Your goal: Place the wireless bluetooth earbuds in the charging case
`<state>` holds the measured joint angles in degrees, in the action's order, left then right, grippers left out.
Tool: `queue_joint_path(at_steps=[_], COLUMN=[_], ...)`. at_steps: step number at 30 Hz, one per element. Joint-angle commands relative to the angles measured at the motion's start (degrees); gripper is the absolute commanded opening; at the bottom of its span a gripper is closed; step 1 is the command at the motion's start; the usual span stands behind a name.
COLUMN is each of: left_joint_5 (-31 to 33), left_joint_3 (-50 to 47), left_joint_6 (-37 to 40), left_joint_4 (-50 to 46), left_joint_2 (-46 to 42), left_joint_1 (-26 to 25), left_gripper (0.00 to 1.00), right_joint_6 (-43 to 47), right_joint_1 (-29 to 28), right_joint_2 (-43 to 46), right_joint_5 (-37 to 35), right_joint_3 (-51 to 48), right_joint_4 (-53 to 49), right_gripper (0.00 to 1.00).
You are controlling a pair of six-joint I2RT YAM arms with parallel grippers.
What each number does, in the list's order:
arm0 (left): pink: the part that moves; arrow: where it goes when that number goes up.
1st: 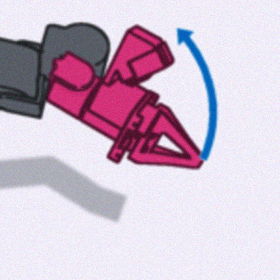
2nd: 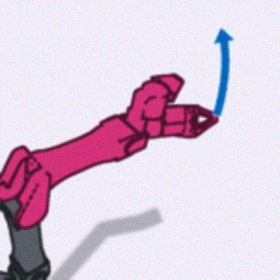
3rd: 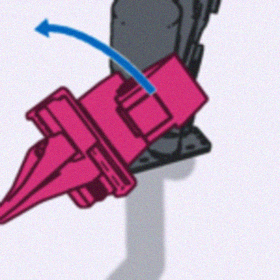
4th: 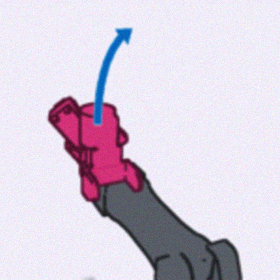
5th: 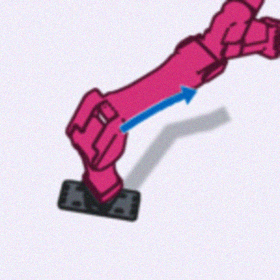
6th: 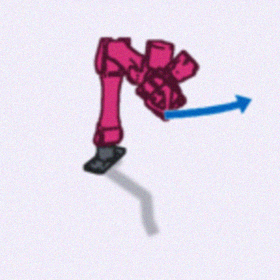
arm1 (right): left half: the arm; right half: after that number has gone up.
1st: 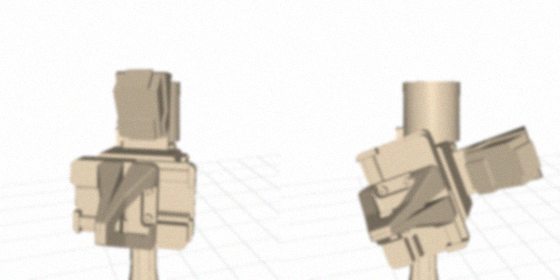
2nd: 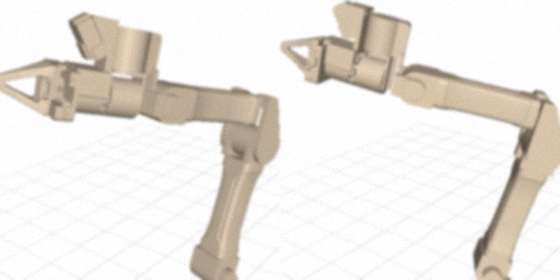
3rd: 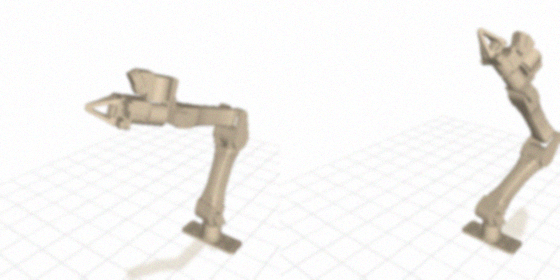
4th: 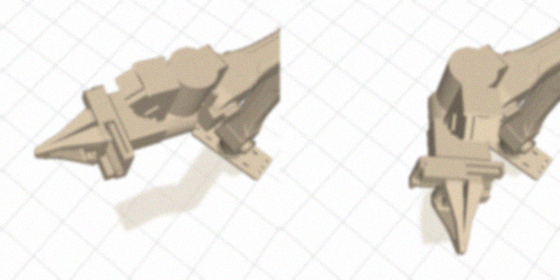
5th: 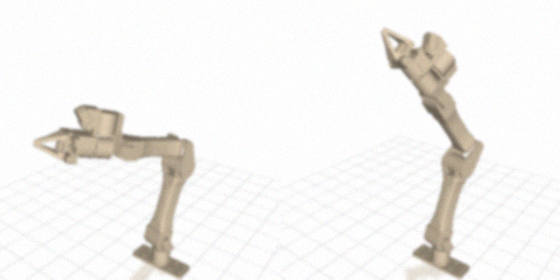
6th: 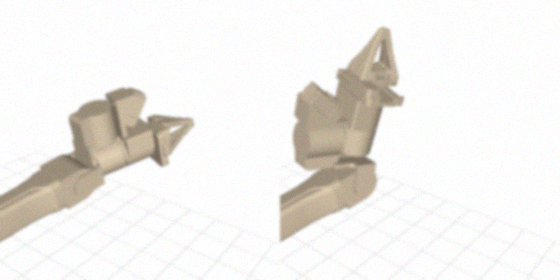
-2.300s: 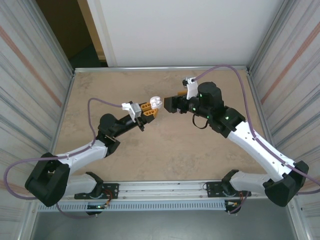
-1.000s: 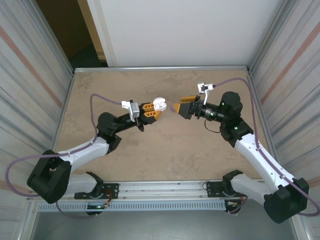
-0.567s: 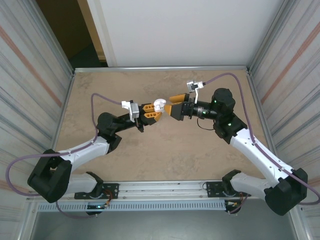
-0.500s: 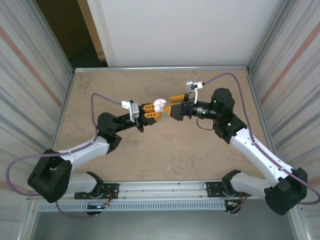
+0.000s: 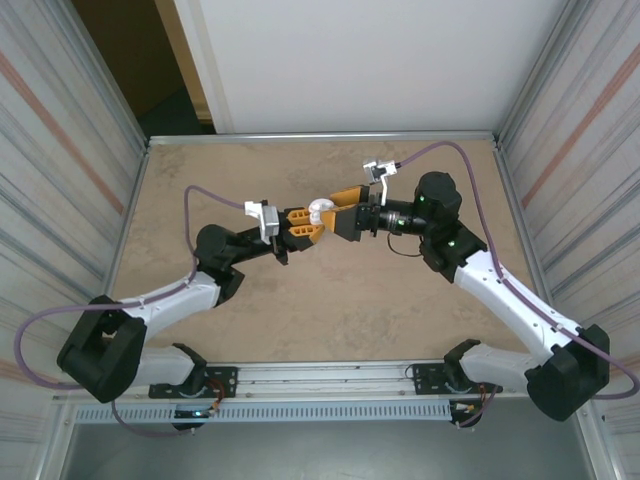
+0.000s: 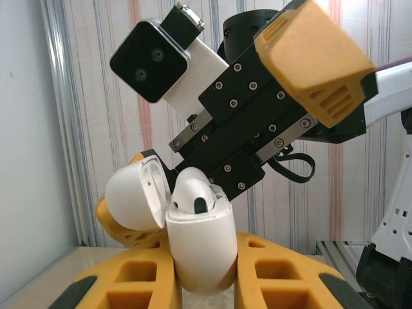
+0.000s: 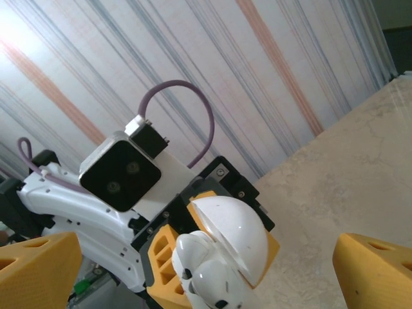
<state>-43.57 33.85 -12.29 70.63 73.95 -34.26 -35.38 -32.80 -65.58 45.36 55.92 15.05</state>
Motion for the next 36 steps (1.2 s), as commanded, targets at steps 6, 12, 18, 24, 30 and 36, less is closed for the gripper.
queue_joint_path(at_steps=[6, 12, 18, 24, 30, 36], left_joint_5=[-0.62, 0.15, 0.33, 0.59, 1.18, 1.99], left_joint_3=[2.10, 2.17, 2.32, 2.62, 2.80, 2.87], left_joint_6=[-1.15, -1.37, -1.78, -1.75, -1.33, -0.97], left_joint_4=[3.27, 3.48, 3.99, 3.65, 2.99, 2.58], left_joint_2=[0.67, 1.21, 1.82, 2.49, 3.32, 3.74], left_joint_1=[-0.39, -0.37, -0.42, -0.42, -0.42, -0.38], left_gripper=[0.00, 0.00, 0.00, 0.00, 0.00, 0.00], right_joint_6=[1.10, 1.19, 1.10, 1.19, 1.61, 2.92], right_joint_1=[-0.78, -0.86, -1.13, -1.17, -1.19, -1.17], right_joint_2=[-0.69, -0.88, -1.39, -1.18, -0.77, -0.36], right_joint_5=[2.60, 2.93, 3.67, 4.21, 4.72, 5.28], right_joint_3=[2.93, 3.06, 3.69, 4.10, 4.63, 5.15], right_joint_4=[2.18, 2.22, 2.29, 2.25, 2.09, 1.34], right_gripper=[0.99, 0.99, 0.99, 0.99, 0.99, 0.99])
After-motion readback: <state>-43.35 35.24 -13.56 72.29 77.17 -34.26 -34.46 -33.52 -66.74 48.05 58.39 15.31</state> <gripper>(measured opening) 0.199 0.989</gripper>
